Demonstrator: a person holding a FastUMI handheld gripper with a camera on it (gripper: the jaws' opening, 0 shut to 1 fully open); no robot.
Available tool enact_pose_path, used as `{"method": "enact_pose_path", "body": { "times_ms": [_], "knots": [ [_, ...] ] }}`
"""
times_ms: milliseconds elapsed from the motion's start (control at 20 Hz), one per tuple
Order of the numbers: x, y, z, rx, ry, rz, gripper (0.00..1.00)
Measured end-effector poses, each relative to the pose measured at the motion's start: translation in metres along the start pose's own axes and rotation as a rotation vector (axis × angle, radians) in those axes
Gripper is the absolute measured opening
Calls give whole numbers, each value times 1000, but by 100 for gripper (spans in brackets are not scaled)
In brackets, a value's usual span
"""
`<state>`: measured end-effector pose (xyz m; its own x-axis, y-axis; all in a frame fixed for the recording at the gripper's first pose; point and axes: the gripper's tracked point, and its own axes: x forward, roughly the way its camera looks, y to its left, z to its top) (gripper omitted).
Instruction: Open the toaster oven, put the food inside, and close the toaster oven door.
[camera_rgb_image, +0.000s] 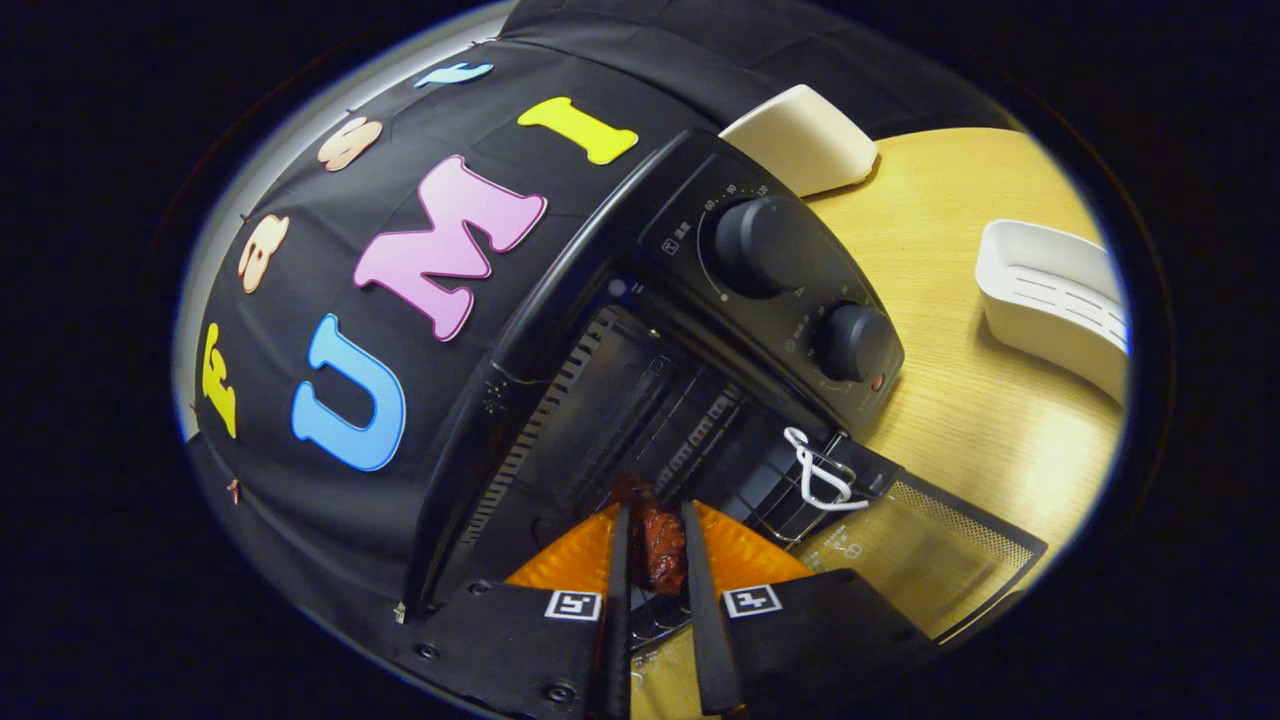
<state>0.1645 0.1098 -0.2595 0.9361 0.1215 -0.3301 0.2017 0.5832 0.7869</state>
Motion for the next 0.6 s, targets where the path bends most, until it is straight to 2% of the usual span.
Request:
{"method": "enact_pose_path", "body": {
  "times_ms": [50,100,150,200,300,500,600],
  "knots": [
    [-5,5,-2,-10,10,14,35],
    [-8,7,-3,-36,19,16,51],
    [-12,10,-4,-61,24,23,58],
    [-18,15,-4,-79,31,37,73],
    [-25,12,-4,-121,32,10,95],
    [-43,6,1,-143,62,-18,98],
    [-55,3,-3,-194,93,-24,98]
  ]
}}
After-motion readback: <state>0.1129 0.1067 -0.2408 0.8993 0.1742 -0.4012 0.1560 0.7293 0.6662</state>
